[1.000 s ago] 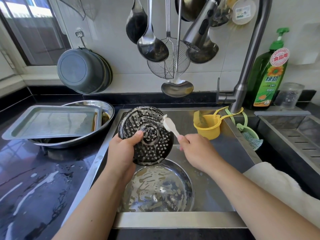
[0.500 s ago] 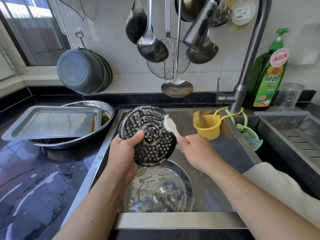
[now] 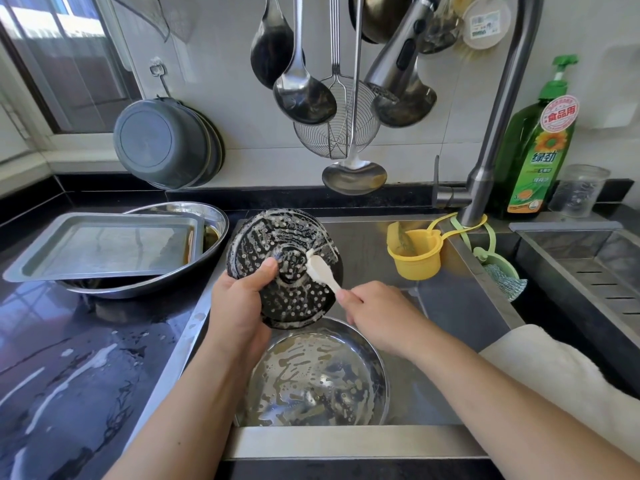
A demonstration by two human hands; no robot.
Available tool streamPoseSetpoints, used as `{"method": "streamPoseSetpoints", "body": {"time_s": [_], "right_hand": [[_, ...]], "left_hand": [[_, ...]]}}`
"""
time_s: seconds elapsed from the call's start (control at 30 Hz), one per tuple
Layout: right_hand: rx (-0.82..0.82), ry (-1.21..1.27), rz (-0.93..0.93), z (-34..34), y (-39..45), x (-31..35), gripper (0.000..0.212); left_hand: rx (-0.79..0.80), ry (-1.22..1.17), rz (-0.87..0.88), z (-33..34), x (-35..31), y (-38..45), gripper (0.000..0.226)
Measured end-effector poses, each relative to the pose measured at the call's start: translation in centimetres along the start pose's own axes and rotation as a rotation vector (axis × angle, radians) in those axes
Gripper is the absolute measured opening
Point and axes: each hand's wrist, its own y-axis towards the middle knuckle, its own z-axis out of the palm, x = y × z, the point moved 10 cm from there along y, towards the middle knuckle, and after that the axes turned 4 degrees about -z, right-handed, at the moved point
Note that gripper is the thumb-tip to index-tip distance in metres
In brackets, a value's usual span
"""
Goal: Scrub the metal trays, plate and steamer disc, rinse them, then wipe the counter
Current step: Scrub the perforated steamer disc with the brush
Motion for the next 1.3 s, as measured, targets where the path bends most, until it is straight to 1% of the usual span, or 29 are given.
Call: {"method": "streamPoseSetpoints", "body": {"time_s": [0.03, 0.13, 0.2, 0.27, 0.37, 0.4, 0.57, 0.63, 0.7, 0.77, 0.87, 0.93, 1.0, 1.17, 1.23, 1.3], "right_hand": [[-0.004, -0.002, 0.005, -0.1, 0.1, 0.0, 0.055], [-0.099, 0.001, 0.080, -1.9, 0.6, -1.5, 0.055], [-0.132, 0.011, 0.108, -2.6, 0.6, -2.1, 0.056], [-0.096, 0.018, 0.071, -2.0, 0.4, -1.5, 0.056], [0.020, 0.023, -0.016, 0.2, -0.2, 0.5, 0.056], [0.032, 0.021, -0.017, 0.4, -0.2, 0.6, 0.055], [-0.078, 0.042, 0.091, -1.9, 0.2, -1.3, 0.054], [-0.044, 0.029, 0.046, -1.4, 0.0, -0.6, 0.054], [0.032, 0.003, 0.000, 0.0, -0.2, 0.3, 0.053], [0.057, -0.030, 0.001, 0.4, 0.0, 0.2, 0.052], [-0.034, -0.048, 0.073, -1.2, 0.5, -1.3, 0.052], [-0.068, -0.035, 0.087, -2.1, 0.6, -1.8, 0.052], [-0.038, -0.041, 0.071, -1.9, 0.4, -1.5, 0.053], [0.204, -0.086, 0.020, 1.6, -0.5, -0.4, 0.052], [0.213, -0.095, 0.018, 1.8, -0.4, -0.5, 0.052], [0.186, -0.110, 0.039, 0.9, -0.3, -0.8, 0.051]], "left_hand": [[0.002, -0.001, -0.002, 0.0, 0.0, 0.0, 0.028], [0.027, 0.010, -0.002, 0.4, 0.2, -0.1, 0.029], [0.042, 0.016, 0.003, 0.6, 0.2, -0.2, 0.029], [0.035, 0.006, 0.011, 0.6, 0.2, -0.2, 0.028], [0.006, -0.004, 0.021, 0.2, -0.1, 0.0, 0.024], [-0.001, -0.005, 0.020, 0.0, -0.2, 0.1, 0.024], [0.030, 0.005, 0.003, 0.5, 0.2, -0.2, 0.028], [0.025, 0.003, -0.001, 0.4, 0.3, -0.2, 0.027], [0.003, -0.008, -0.009, 0.1, 0.3, 0.0, 0.026], [-0.011, -0.012, -0.023, -0.3, 0.4, 0.2, 0.027], [0.028, 0.009, -0.052, 0.3, 0.8, 0.0, 0.026], [0.046, 0.023, -0.052, 0.7, 0.9, -0.2, 0.026], [0.036, 0.022, -0.042, 0.6, 0.8, -0.2, 0.026], [-0.047, -0.029, -0.037, -0.7, 0.5, 0.3, 0.023], [-0.042, -0.031, -0.046, -0.7, 0.6, 0.3, 0.023], [-0.023, -0.013, -0.053, -0.5, 0.7, 0.4, 0.024]]}}
